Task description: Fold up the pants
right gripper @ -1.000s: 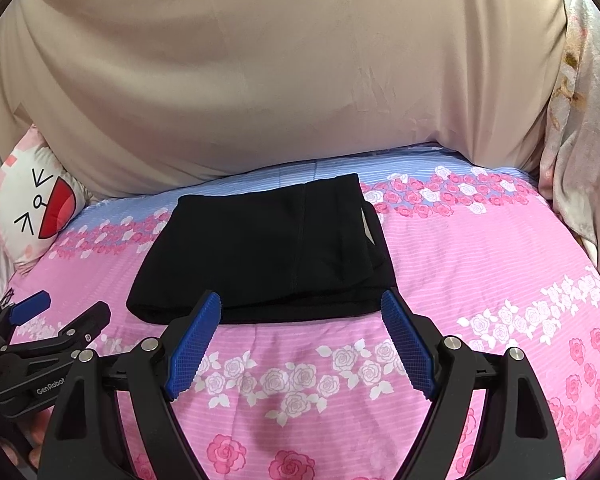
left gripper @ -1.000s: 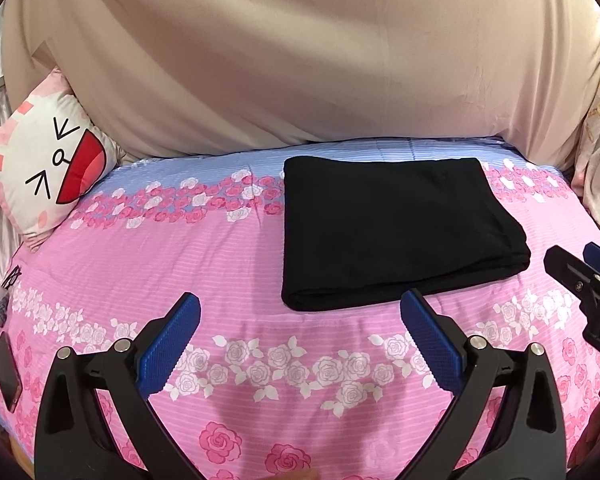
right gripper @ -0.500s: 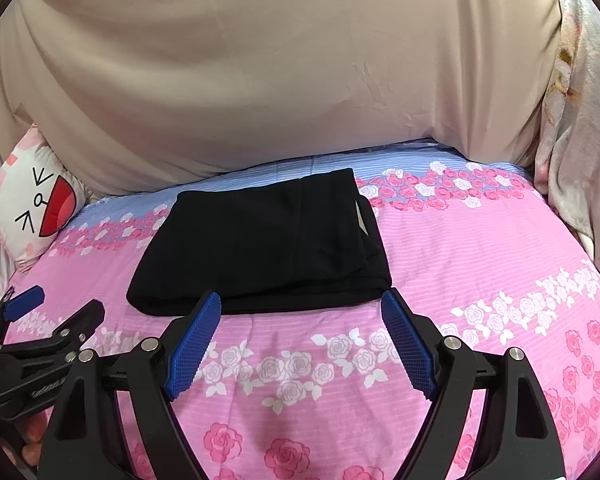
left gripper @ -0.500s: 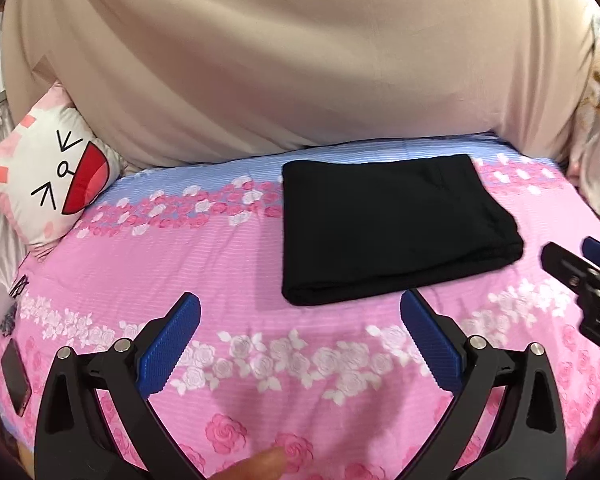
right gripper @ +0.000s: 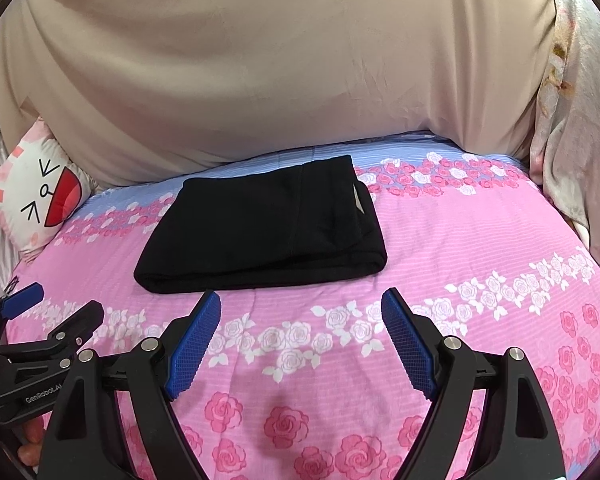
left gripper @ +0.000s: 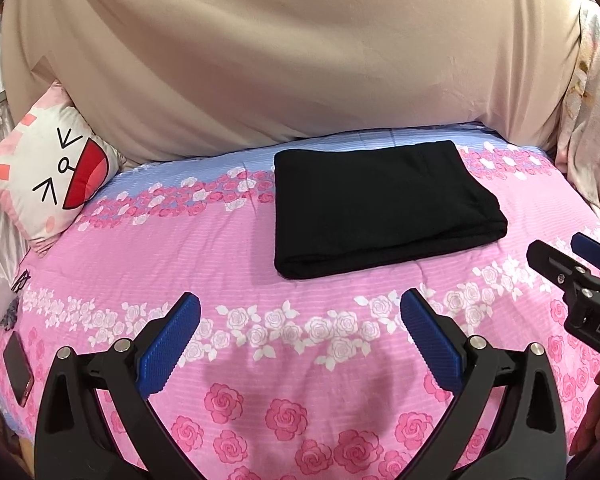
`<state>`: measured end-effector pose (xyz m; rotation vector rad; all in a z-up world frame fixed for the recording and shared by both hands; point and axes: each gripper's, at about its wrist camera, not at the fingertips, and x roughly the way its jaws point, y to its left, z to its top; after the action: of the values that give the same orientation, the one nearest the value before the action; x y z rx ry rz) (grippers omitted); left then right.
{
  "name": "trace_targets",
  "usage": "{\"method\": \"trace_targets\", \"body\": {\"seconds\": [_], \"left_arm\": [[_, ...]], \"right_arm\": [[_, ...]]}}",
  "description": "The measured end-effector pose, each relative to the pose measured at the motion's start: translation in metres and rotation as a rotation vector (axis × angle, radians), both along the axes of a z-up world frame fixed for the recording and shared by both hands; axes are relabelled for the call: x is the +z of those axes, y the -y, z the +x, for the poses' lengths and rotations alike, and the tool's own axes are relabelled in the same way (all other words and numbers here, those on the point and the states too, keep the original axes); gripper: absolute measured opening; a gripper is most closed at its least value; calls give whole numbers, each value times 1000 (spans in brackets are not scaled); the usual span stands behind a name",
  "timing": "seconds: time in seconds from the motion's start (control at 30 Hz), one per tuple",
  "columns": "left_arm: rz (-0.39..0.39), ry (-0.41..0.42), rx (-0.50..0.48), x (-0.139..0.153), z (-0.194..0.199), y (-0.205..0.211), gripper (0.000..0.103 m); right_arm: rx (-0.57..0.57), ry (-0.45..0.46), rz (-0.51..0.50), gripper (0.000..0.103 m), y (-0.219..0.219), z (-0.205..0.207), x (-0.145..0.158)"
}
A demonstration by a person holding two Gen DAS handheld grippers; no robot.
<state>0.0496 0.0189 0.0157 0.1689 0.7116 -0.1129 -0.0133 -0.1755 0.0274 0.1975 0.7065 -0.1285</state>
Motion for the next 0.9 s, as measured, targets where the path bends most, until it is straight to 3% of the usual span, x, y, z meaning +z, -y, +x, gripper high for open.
{"method": "trace_targets", "body": {"seconds": [0.9], "left_arm": [[0,-21,6,-3,-1,-2,98]], "right_arm": [[12,-3,-1,80,-5,-5,0]]}}
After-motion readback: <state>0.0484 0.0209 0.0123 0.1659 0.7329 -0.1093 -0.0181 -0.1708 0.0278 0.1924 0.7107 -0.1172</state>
